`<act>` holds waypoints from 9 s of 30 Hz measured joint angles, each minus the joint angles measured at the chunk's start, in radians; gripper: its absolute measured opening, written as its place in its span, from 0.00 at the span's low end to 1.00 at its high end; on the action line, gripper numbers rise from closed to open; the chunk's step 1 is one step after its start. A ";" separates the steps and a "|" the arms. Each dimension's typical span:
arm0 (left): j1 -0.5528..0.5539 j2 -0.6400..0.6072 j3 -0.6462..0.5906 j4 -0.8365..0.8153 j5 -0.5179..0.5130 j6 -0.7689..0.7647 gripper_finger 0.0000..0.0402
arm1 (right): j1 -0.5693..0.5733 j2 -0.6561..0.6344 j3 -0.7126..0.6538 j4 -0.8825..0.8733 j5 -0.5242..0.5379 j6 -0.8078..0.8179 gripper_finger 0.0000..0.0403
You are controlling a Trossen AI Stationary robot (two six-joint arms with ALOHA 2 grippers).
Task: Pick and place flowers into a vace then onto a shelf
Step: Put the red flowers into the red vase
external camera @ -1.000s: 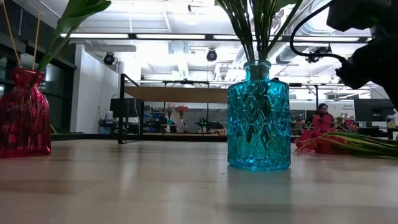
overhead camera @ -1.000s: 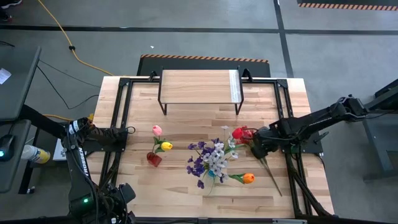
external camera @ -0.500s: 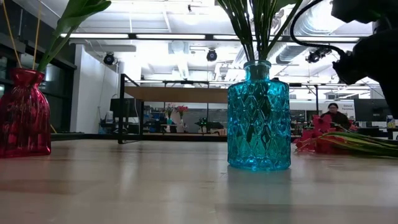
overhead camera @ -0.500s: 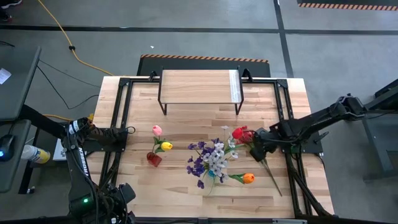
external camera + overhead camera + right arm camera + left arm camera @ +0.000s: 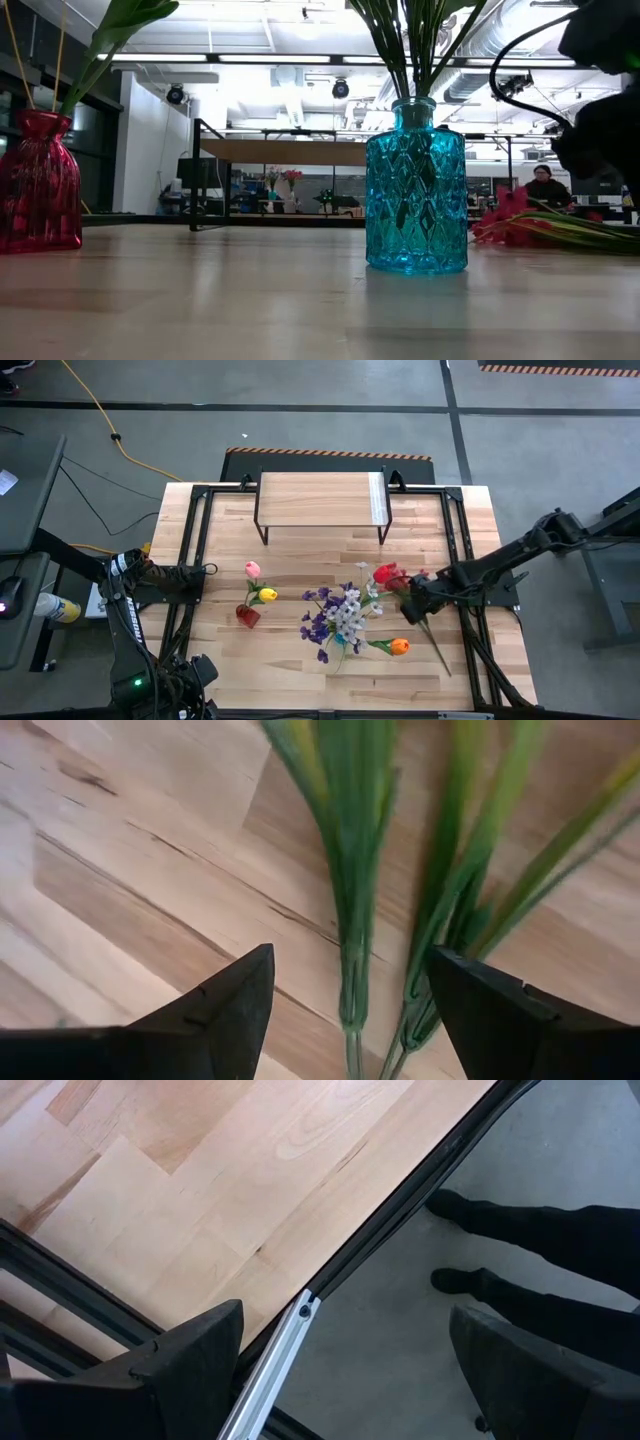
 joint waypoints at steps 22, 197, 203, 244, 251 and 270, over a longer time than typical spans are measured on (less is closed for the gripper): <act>0.000 0.000 0.000 0.001 0.000 -0.008 0.96 | 0.000 0.000 -0.052 0.036 0.021 0.098 0.40; 0.412 -0.184 0.001 0.993 -1.063 1.647 0.96 | -0.087 0.557 1.283 0.820 -0.112 -1.166 0.00; 0.427 -0.184 0.001 0.961 -1.014 1.647 0.96 | -0.099 0.551 1.283 0.746 -0.109 -1.185 0.00; 0.497 -0.235 0.000 0.904 -0.844 1.584 0.66 | -0.148 0.557 1.283 0.683 -0.097 -1.230 0.00; 0.497 -0.235 0.000 0.865 -0.876 1.592 0.11 | -0.150 0.558 1.283 0.675 -0.079 -1.229 0.00; 0.486 -0.235 0.000 0.831 -0.888 1.589 0.09 | -0.149 0.555 1.283 0.668 -0.136 -1.274 0.23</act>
